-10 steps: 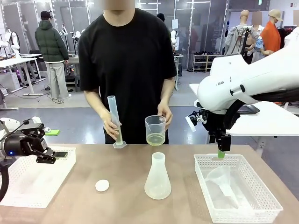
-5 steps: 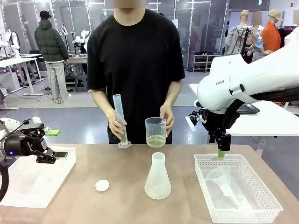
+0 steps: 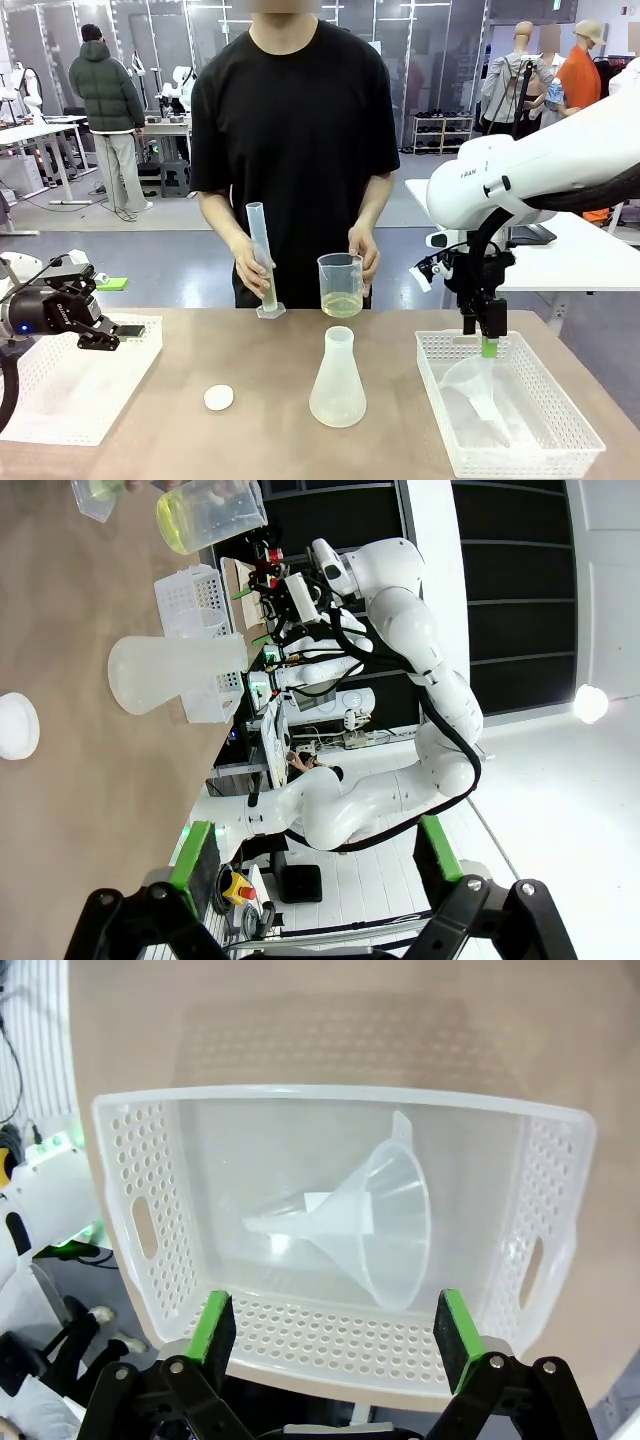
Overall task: Prepare the solutions needed for the experiment.
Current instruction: Pick up the Plastic Funnel and insert it into the Big flask.
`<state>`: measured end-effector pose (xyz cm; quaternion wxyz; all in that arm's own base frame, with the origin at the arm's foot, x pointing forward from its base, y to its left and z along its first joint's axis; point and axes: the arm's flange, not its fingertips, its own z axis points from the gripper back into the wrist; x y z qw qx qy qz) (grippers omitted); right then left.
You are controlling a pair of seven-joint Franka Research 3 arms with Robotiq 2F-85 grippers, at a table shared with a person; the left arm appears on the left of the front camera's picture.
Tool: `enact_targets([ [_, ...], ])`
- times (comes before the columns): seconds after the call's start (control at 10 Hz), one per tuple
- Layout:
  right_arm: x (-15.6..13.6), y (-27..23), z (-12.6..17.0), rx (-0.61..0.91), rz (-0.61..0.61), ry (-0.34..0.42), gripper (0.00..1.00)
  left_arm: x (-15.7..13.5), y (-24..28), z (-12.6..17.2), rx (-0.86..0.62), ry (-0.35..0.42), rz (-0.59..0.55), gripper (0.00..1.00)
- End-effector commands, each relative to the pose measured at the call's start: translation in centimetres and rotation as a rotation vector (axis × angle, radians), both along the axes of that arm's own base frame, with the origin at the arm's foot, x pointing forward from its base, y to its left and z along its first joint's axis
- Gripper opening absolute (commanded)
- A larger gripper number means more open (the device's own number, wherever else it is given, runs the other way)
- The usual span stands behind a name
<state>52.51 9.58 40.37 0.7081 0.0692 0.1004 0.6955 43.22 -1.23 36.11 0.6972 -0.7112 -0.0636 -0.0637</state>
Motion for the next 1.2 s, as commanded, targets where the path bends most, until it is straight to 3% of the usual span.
enact_targets([
  [0.0,0.8,-0.2,-0.7,0.054,0.029,0.047,1.00,-0.1,-0.2,0.2,-0.005,-0.003,0.014,1.00],
  [0.4,1.6,-1.1,-4.0,0.104,0.099,0.092,1.00,-0.1,-0.2,0.2,-0.005,-0.003,0.014,1.00],
  [0.8,3.0,-1.8,-5.8,0.099,0.181,0.089,1.00,-0.1,-0.2,0.2,-0.005,-0.003,0.014,1.00],
  [0.9,3.4,-1.9,-5.9,0.088,0.202,0.078,0.91,-0.1,-0.2,0.2,-0.005,-0.003,0.014,1.00],
  [1.1,4.1,-1.7,-5.9,0.090,0.229,0.129,0.71,-0.1,-0.2,0.2,-0.005,-0.003,0.014,1.00],
])
